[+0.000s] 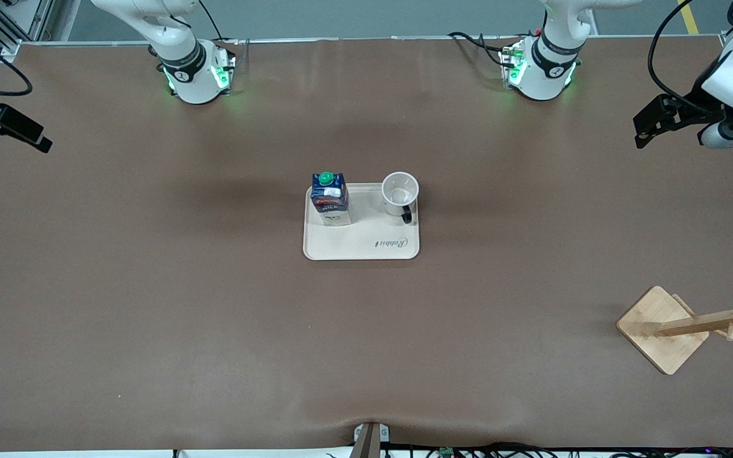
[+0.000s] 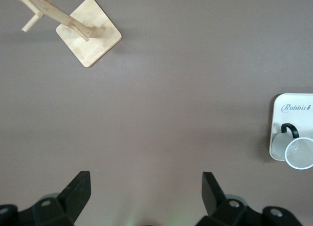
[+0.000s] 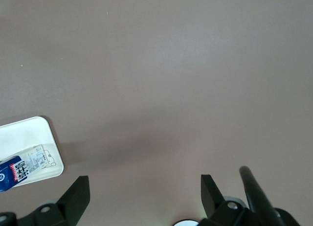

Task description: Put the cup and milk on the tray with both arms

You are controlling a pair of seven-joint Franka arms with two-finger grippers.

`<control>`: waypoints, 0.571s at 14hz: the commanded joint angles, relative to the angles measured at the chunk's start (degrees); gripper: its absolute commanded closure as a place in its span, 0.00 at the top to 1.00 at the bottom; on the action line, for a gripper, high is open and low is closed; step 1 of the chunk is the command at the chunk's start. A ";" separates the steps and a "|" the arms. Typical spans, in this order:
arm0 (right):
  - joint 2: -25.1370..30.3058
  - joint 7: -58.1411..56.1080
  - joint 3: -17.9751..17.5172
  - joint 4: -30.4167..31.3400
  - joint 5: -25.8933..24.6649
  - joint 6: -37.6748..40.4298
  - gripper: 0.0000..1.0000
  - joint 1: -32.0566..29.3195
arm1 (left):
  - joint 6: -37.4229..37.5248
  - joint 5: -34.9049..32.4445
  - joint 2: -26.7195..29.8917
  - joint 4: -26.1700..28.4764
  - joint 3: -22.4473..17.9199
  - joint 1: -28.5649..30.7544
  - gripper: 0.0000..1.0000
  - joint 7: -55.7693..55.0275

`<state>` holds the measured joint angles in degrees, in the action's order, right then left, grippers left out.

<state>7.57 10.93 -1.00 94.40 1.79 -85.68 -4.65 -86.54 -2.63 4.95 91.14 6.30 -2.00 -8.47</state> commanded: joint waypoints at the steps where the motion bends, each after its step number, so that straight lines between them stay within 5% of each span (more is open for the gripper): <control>1: 0.26 -0.38 0.03 -1.57 -1.09 -0.89 1.00 0.16 | -1.35 2.01 2.00 2.11 -0.06 0.51 1.00 0.38; 8: -0.63 -0.29 0.03 -3.08 -1.79 -0.10 1.00 -0.01 | -0.65 2.01 1.91 1.58 -1.03 0.59 1.00 1.26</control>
<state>7.47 10.90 -0.95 92.71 1.13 -86.34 -4.65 -86.84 -1.69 5.26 91.53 5.49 -1.57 -8.11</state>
